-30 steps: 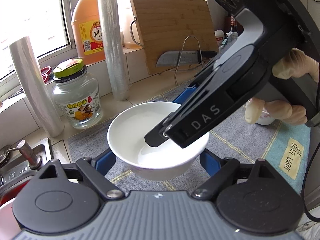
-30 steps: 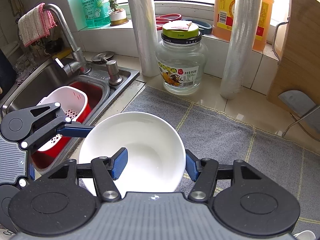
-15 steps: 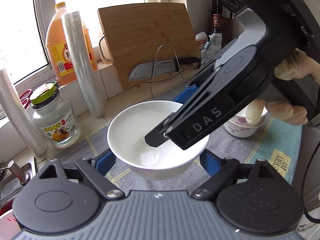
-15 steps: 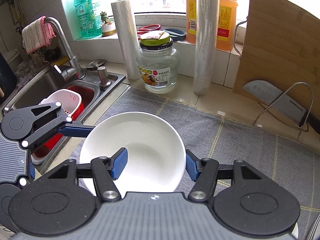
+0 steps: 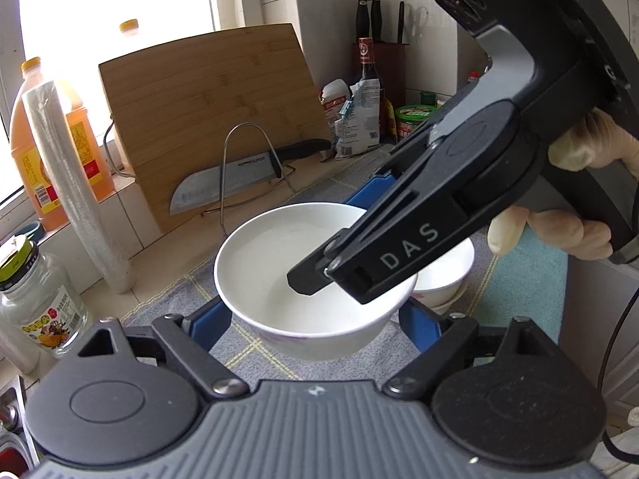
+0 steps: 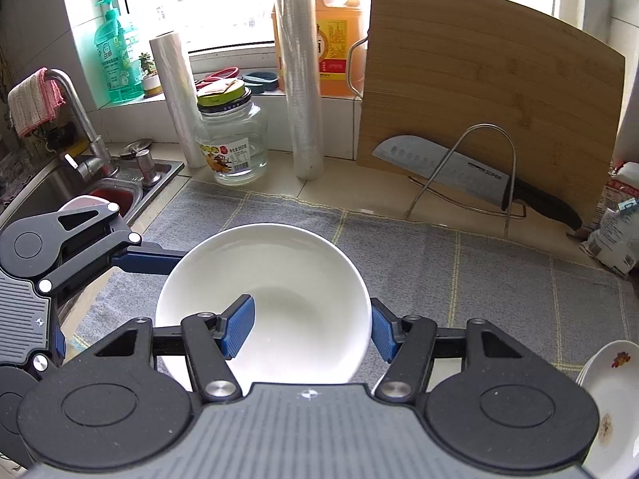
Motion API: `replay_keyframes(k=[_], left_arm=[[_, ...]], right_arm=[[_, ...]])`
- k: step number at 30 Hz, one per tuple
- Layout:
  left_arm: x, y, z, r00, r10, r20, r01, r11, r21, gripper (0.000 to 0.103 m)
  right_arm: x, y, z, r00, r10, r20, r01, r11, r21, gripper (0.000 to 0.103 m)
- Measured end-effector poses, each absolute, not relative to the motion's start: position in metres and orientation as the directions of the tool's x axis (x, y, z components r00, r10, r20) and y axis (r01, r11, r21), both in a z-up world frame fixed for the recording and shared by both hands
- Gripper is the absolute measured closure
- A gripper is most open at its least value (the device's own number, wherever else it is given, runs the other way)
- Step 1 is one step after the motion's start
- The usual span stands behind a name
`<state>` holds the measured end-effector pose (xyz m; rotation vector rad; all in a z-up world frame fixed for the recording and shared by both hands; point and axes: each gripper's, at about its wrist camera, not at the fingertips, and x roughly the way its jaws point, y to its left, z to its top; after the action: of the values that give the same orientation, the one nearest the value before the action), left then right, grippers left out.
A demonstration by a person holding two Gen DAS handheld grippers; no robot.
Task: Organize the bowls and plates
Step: 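Lift and carry the white bowl with both grippers toward the nested bowls, then lower the bowl into the nested bowls and open both grippers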
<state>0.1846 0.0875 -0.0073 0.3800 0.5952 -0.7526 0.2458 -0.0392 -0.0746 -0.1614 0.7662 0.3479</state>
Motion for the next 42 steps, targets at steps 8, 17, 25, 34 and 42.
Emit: replay_keyframes(k=[8, 17, 25, 34, 42], left_arm=[[0.191, 0.05, -0.012, 0.52, -0.579, -0.628, 0.786, 0.612, 0.086, 0.013], [0.204, 0.015, -0.021, 0.471, -0.624, -0.624, 0.824, 0.564, 0.057, 0.013], [0.215, 0.0, -0.037, 0.43, -0.627, -0.65, 0.835, 0.549, 0.023, 0.013], [0.221, -0.002, -0.046, 0.395, -0.615, -0.682, 0.837, 0.547, -0.009, 0.013], [0.226, -0.002, -0.046, 0.368, -0.617, -0.695, 0.839, 0.543, -0.038, 0.012]], right_arm=[[0.236, -0.082, -0.073, 0.693, 0.188, -0.696, -0.277, 0.961, -0.016, 0.036], [0.236, -0.121, -0.075, 0.706, 0.123, -0.697, -0.19, 0.982, -0.019, 0.036], [0.243, -0.138, -0.088, 0.692, 0.111, -0.713, -0.161, 0.987, -0.003, 0.036], [0.247, -0.14, -0.102, 0.667, 0.118, -0.735, -0.162, 0.987, 0.011, 0.036], [0.248, -0.141, -0.103, 0.662, 0.126, -0.739, -0.17, 0.985, 0.015, 0.036]])
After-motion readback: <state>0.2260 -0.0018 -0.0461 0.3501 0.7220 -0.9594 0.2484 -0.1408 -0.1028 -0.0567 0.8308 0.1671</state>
